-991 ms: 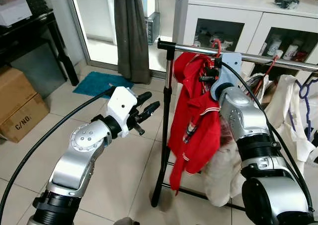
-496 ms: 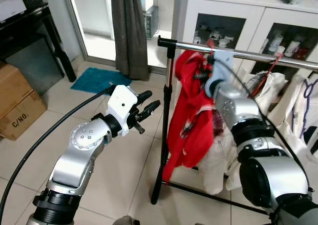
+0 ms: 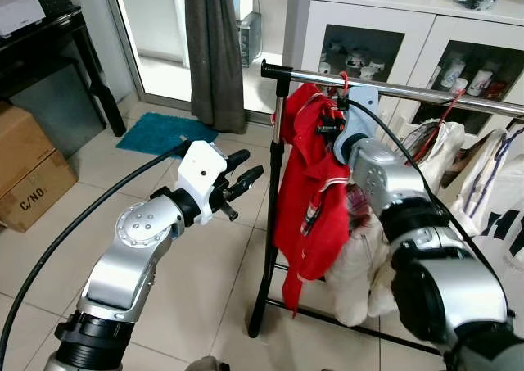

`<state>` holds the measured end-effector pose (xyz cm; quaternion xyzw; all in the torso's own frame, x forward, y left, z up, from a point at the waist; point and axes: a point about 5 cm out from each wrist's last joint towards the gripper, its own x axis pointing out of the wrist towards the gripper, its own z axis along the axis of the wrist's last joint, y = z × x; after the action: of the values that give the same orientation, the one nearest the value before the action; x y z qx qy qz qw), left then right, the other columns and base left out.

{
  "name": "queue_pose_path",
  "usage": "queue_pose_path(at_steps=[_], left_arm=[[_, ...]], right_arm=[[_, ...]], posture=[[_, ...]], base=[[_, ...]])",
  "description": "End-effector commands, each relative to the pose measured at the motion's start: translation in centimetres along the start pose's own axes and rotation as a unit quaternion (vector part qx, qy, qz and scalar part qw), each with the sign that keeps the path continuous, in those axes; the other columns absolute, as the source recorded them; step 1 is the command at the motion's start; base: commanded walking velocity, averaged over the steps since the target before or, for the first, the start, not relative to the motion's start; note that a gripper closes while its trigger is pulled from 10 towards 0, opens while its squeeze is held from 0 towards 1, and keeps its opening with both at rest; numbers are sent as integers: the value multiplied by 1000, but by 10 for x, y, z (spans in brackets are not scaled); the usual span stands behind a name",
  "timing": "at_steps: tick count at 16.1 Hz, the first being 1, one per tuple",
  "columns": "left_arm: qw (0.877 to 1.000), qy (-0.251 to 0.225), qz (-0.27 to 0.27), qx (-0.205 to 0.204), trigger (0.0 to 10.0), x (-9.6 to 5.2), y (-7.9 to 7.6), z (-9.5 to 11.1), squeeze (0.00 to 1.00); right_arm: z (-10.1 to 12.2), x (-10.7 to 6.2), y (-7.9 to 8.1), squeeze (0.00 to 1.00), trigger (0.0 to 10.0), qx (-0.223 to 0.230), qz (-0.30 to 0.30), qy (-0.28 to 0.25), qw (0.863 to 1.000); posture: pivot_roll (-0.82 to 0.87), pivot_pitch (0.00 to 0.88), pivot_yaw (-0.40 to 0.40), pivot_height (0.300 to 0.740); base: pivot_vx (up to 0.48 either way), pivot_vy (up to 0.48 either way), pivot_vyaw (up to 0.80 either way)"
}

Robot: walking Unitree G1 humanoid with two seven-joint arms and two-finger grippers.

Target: Hang hanger

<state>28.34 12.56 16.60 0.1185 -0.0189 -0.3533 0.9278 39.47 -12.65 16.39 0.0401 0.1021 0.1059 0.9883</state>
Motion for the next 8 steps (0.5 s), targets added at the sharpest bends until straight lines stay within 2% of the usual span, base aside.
queue_pose_path(at_steps=[1, 2, 5, 7, 8], left_arm=[[1000, 8, 11, -1, 10000, 3, 2, -1, 0], [999, 4, 34, -20, 10000, 5, 3, -3, 0], [996, -3, 73, -58, 10000, 6, 3, -7, 0], [989, -12, 117, -92, 10000, 3, 8, -10, 0], [987, -13, 130, -94, 10000, 3, 10, -11, 0]], right_arm=[[11, -3, -1, 1000, 10000, -4, 20, -29, 999], [16, -13, 0, 1000, 10000, 20, 54, -59, 997], [23, -38, 7, 1000, 10000, 38, 115, -130, 984], [16, -59, 9, 1000, 10000, -27, 96, -153, 983], [10, -65, 11, 1000, 10000, -31, 91, -160, 983]], posture=[[-8, 0, 8, 740], [-12, 0, 11, 740], [-21, 0, 13, 740], [-26, 0, 13, 740], [-31, 0, 15, 740]], base=[[0, 0, 0], [0, 0, 0], [0, 0, 0], [0, 0, 0], [0, 0, 0]])
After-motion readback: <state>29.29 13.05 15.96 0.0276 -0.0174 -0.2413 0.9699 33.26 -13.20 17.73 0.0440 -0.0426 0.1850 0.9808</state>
